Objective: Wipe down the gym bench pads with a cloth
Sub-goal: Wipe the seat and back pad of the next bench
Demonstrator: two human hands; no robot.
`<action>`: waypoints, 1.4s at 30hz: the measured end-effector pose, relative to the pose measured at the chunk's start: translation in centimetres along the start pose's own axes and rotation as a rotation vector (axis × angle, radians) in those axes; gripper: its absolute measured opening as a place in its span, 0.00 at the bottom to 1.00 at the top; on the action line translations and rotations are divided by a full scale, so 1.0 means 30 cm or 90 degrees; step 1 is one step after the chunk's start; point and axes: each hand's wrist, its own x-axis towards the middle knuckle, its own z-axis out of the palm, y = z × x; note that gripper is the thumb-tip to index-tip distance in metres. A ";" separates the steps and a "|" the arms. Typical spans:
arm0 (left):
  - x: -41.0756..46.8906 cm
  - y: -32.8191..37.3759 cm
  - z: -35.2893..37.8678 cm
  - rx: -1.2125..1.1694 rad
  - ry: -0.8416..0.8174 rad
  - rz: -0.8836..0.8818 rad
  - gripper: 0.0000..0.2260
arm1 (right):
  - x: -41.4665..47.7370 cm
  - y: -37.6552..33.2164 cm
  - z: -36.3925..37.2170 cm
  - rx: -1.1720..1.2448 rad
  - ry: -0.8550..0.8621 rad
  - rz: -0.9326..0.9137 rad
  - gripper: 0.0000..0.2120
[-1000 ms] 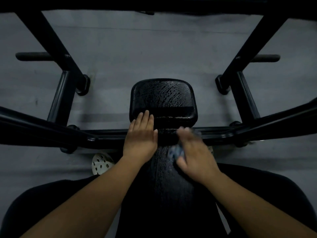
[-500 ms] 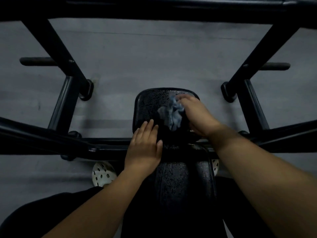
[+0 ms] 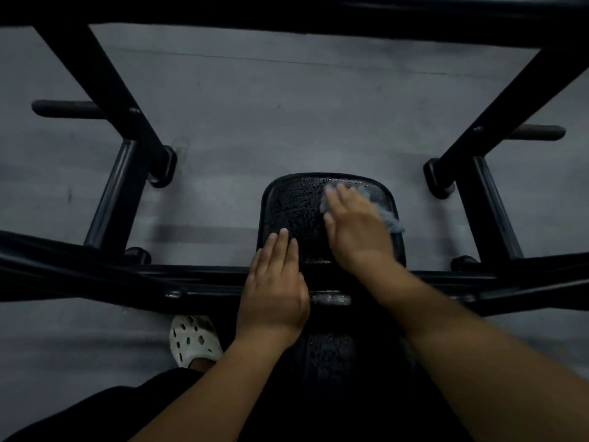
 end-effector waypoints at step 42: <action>-0.119 -0.019 -0.172 0.003 -0.104 0.239 0.16 | -0.593 0.022 -0.182 0.021 -0.104 -0.034 0.23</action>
